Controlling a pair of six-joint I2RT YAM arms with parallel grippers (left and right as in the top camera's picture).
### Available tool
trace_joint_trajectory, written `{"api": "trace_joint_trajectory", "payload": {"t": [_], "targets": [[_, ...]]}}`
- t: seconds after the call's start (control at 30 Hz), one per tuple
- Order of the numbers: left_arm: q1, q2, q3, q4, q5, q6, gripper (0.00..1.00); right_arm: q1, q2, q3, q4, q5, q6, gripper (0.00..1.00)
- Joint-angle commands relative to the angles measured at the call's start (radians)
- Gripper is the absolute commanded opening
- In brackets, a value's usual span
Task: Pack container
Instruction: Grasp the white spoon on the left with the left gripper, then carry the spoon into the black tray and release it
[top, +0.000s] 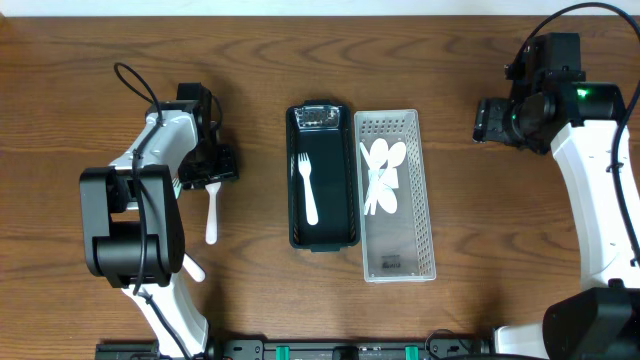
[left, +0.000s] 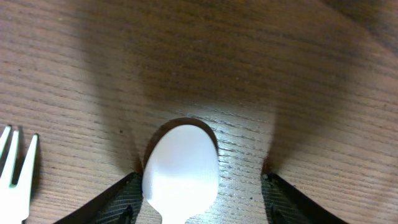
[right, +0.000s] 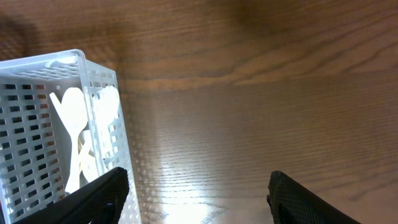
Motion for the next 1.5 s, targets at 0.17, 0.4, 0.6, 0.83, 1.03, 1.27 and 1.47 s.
{"api": "trace_joint_trajectory", "payload": {"t": [0.17, 0.4, 0.6, 0.83, 1.03, 1.27, 1.47], "targets": [[0.004, 0.013, -0.002, -0.007, 0.005, 0.003, 0.45, -0.005, 0.000, -0.005, 0.000, 0.008, -0.016, 0.75], [0.004, 0.013, -0.002, -0.007, 0.002, 0.009, 0.39, -0.005, 0.000, -0.005, 0.000, 0.028, -0.016, 0.76], [0.004, 0.013, -0.002, -0.007, -0.032, 0.010, 0.29, -0.005, 0.000, -0.005, 0.000, 0.030, -0.015, 0.75], [0.002, 0.004, -0.001, -0.008, -0.031, 0.010, 0.15, -0.005, 0.000, -0.005, 0.000, 0.030, -0.015, 0.76], [-0.032, -0.101, 0.030, -0.048, -0.031, 0.009, 0.15, -0.005, 0.000, -0.005, 0.000, 0.030, -0.016, 0.76], [-0.204, -0.362, 0.093, -0.110, -0.004, -0.024, 0.11, -0.005, 0.000, -0.005, 0.000, 0.030, -0.015, 0.76], [-0.433, -0.492, 0.092, -0.040, -0.005, -0.125, 0.06, -0.005, 0.000, -0.005, 0.000, 0.030, -0.015, 0.75]]}}
